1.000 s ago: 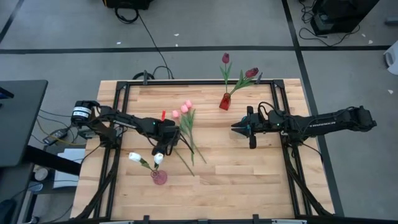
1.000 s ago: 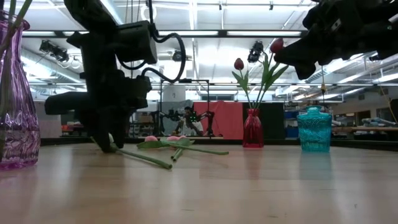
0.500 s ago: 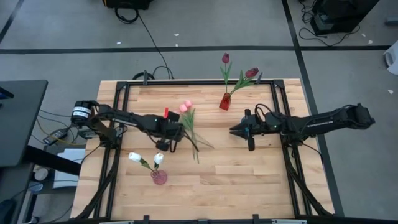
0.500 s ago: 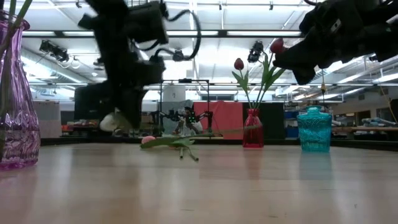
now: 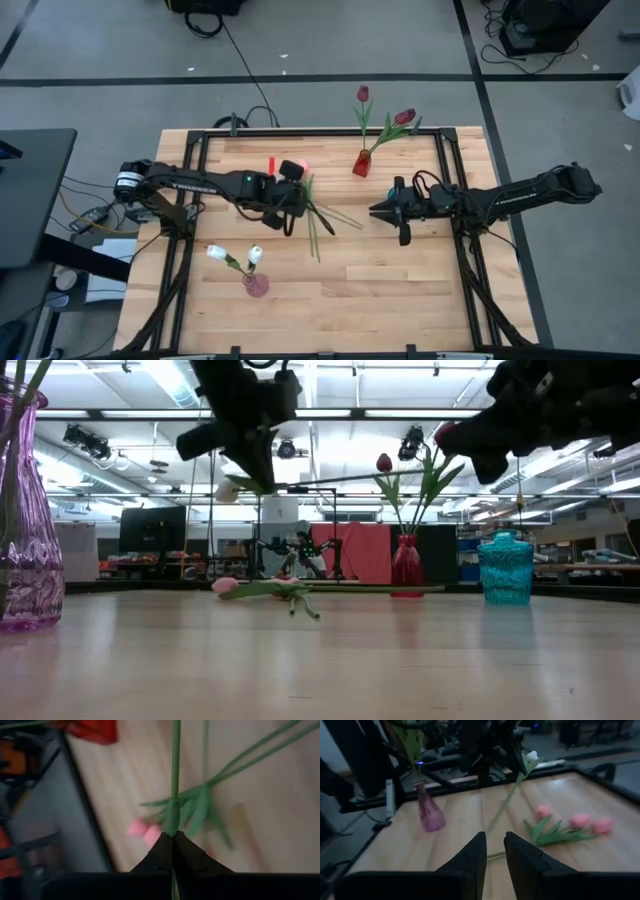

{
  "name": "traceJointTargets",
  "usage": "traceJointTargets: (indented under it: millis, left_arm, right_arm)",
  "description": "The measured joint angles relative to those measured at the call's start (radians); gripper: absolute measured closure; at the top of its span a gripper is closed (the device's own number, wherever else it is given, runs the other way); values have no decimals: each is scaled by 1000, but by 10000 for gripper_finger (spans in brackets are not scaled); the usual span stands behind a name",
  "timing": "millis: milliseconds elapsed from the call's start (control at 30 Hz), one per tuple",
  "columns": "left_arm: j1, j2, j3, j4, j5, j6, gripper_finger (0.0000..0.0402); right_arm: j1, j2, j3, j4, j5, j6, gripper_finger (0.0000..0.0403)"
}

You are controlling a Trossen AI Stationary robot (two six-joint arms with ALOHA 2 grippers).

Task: Sort flowers into vase by color
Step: Put the white tulip into the pink vase

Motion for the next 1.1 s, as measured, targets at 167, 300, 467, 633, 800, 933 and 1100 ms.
traceJointTargets:
  millis: [167, 300, 467, 633, 800, 933, 1100]
  left_arm:
    - [0, 0, 0, -10, -109, 5, 397]
    - [-3, 1, 0, -19, -141, 28, 397]
    - [-5, 1, 0, -2, -151, 145, 397]
    - [-5, 1, 0, 78, -225, 282, 397]
    - [-5, 1, 0, 152, -281, 394, 397]
    - [-5, 1, 0, 185, -301, 432, 397]
    - [-5, 1, 0, 189, -301, 449, 396]
  right_arm:
    - [7, 40, 42, 0, 61, -72, 318]
    - [-18, 91, 93, -7, 51, -87, 309]
    - [-36, 183, 170, -60, 22, -99, 270]
    - [-36, 295, 222, -63, 21, -60, 229]
    - [-37, 403, 280, -61, 23, -26, 218]
    - [-38, 460, 309, -60, 26, -27, 224]
    - [-38, 495, 316, -63, 106, -27, 243]
